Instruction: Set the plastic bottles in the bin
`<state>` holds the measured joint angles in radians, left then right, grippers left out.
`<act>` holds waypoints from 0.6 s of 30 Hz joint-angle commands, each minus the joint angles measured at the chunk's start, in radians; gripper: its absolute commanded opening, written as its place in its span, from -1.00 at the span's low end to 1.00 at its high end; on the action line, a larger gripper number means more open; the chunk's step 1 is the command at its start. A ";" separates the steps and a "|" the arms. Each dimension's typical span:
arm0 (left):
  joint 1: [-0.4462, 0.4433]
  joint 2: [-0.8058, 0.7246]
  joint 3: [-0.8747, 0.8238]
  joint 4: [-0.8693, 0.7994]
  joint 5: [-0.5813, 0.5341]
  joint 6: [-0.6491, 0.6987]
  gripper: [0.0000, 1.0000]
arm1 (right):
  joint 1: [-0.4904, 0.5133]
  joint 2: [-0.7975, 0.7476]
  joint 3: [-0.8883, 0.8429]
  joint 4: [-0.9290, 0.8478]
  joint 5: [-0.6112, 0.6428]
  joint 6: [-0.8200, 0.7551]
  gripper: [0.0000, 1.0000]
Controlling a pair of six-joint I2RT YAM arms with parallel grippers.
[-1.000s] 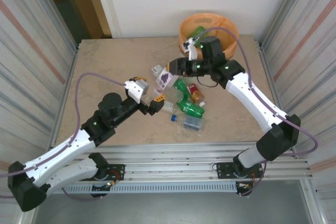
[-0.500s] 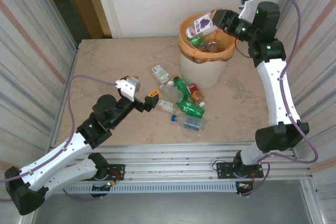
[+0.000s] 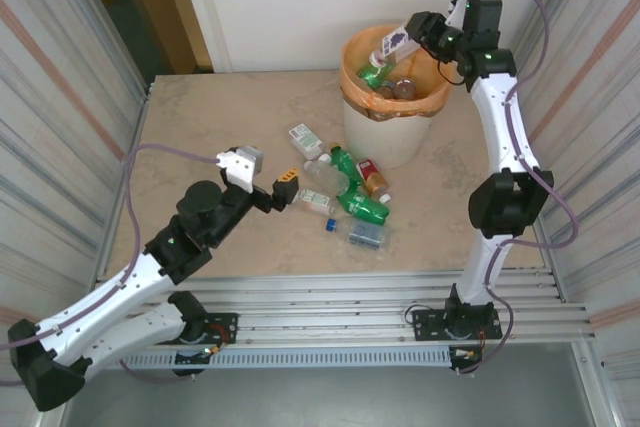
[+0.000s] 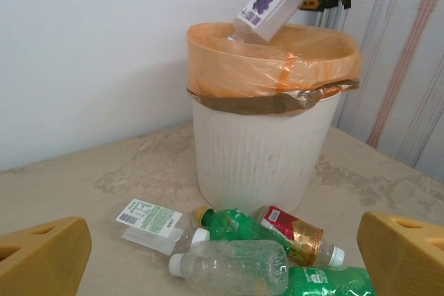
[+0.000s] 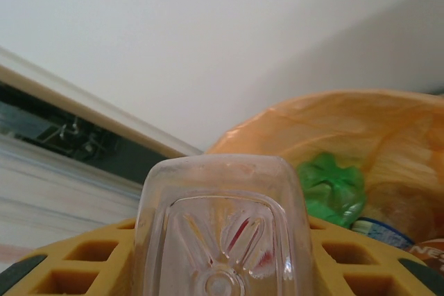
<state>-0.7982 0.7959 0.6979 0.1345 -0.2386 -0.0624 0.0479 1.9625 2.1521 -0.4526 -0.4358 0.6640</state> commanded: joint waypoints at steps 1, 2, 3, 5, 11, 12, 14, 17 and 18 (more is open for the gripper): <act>0.009 -0.021 -0.003 0.002 -0.032 -0.022 0.98 | 0.013 0.028 0.046 -0.018 0.064 -0.030 -0.63; 0.011 -0.021 -0.004 0.001 -0.033 -0.025 0.98 | 0.016 0.040 0.046 -0.019 0.073 -0.026 -0.61; 0.013 -0.021 -0.004 0.000 -0.033 -0.028 0.98 | 0.018 0.049 0.046 -0.020 0.075 -0.019 -0.60; 0.017 -0.017 -0.002 -0.002 -0.033 -0.032 0.97 | 0.024 0.066 0.043 -0.020 0.079 -0.011 -0.57; 0.029 -0.001 0.002 -0.010 -0.029 -0.042 0.98 | 0.049 0.099 0.046 -0.039 0.109 -0.026 -0.13; 0.030 0.002 0.003 -0.012 -0.029 -0.045 0.98 | 0.053 0.098 0.046 -0.048 0.120 -0.033 -0.08; 0.038 0.006 0.008 -0.019 -0.026 -0.051 0.98 | 0.055 0.093 0.046 -0.060 0.141 -0.047 0.03; 0.051 0.015 0.015 -0.033 -0.024 -0.076 0.98 | 0.055 0.076 0.046 -0.083 0.179 -0.069 0.27; 0.057 0.016 0.016 -0.037 -0.023 -0.086 0.97 | 0.055 0.067 0.045 -0.092 0.194 -0.078 0.34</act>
<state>-0.7555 0.8101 0.6975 0.1135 -0.2485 -0.1101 0.1070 2.0418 2.1689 -0.5087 -0.3069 0.6308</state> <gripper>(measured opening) 0.988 0.648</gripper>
